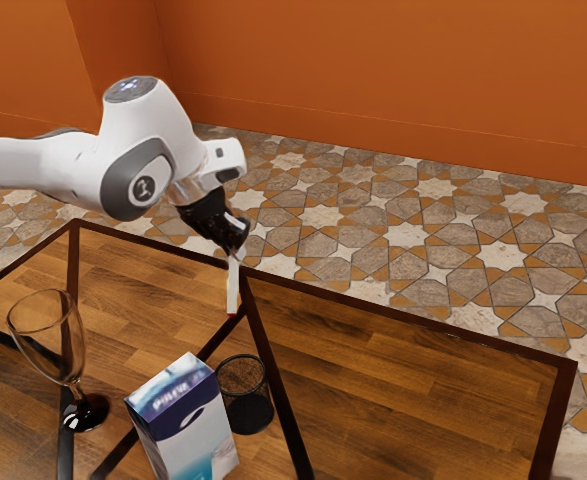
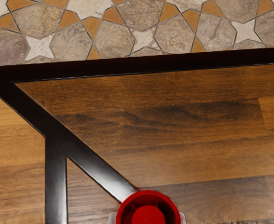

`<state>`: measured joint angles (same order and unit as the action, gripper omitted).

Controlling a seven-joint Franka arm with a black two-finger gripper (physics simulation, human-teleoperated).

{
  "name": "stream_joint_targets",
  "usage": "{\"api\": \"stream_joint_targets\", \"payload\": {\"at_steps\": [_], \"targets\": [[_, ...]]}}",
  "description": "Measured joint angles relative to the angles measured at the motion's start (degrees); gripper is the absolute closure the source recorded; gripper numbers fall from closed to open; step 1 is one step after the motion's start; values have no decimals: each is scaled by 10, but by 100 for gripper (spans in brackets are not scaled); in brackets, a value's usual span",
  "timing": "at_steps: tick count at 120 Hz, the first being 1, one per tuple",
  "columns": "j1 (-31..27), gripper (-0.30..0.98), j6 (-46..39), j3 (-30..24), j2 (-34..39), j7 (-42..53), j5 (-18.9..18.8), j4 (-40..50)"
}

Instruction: Put the marker into the pen holder.

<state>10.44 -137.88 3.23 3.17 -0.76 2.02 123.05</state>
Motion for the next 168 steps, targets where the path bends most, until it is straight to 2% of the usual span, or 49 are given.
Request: {"api": "stream_joint_targets", "payload": {"at_steps": [69, 106, 129, 144, 158, 168], "targets": [[31, 78, -17, -43, 55, -10, 2, 91], [31, 78, -17, -56, 27, -15, 3, 110], [32, 38, -14, -60, 21, -4, 19, 106], [27, 21, -4, -60, 21, 5, 20, 95], [32, 12, 135, -35, 9, 32, 14, -111], [18, 8, 226, -21, 9, 55, 4, -171]]}}
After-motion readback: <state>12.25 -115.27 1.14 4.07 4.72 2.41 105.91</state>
